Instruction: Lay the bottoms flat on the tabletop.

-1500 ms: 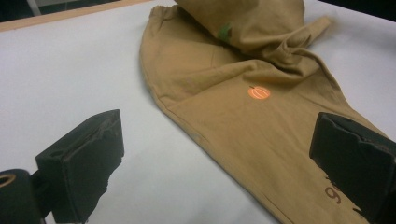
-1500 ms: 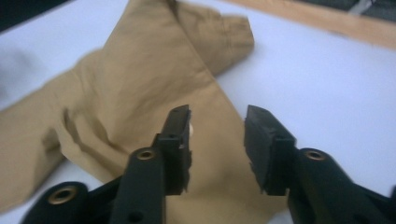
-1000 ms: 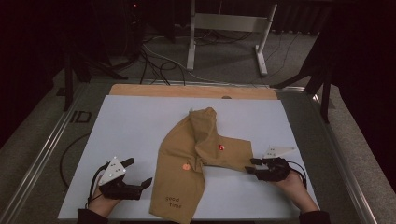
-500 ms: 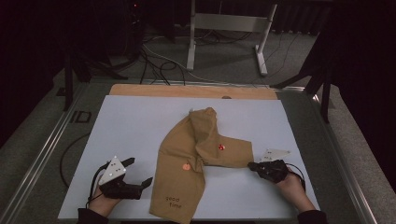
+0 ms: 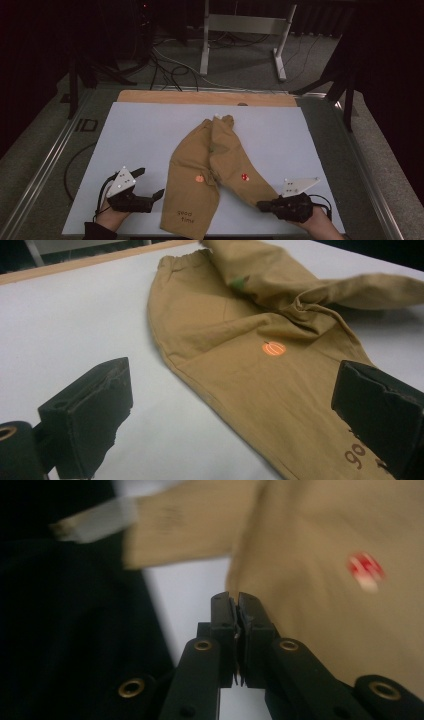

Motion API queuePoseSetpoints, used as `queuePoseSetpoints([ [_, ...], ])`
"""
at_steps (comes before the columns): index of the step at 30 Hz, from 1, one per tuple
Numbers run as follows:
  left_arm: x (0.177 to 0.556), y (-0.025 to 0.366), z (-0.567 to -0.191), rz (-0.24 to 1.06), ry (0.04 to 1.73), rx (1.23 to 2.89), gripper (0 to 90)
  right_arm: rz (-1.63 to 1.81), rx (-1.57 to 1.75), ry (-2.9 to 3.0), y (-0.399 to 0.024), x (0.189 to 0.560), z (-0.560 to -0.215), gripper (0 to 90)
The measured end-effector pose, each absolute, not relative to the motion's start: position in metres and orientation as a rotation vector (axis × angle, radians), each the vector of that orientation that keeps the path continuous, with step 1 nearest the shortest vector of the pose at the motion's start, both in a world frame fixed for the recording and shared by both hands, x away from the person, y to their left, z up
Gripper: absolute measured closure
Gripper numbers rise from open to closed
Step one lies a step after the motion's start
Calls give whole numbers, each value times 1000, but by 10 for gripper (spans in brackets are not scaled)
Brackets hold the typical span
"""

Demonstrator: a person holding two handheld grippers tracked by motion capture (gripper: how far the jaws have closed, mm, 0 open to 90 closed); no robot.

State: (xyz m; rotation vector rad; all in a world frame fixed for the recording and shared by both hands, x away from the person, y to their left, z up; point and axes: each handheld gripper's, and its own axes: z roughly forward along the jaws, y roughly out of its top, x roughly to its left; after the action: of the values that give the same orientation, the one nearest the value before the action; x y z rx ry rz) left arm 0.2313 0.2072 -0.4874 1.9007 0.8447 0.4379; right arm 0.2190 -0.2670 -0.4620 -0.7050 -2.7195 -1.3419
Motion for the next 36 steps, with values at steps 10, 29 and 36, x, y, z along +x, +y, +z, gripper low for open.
queuePoseSetpoints([
  [10, 231, 207, -487, 437, 843, 1902, 39, -1533, -465, -2610, -251, 205, -449, 445],
  [29, 264, 198, -490, 364, 874, 1966, 36, -1714, -994, -2688, -292, 282, -492, 100],
  [36, 300, 186, -493, 329, 894, 2036, 43, -1655, -1143, -2705, -301, 312, -502, 104],
])
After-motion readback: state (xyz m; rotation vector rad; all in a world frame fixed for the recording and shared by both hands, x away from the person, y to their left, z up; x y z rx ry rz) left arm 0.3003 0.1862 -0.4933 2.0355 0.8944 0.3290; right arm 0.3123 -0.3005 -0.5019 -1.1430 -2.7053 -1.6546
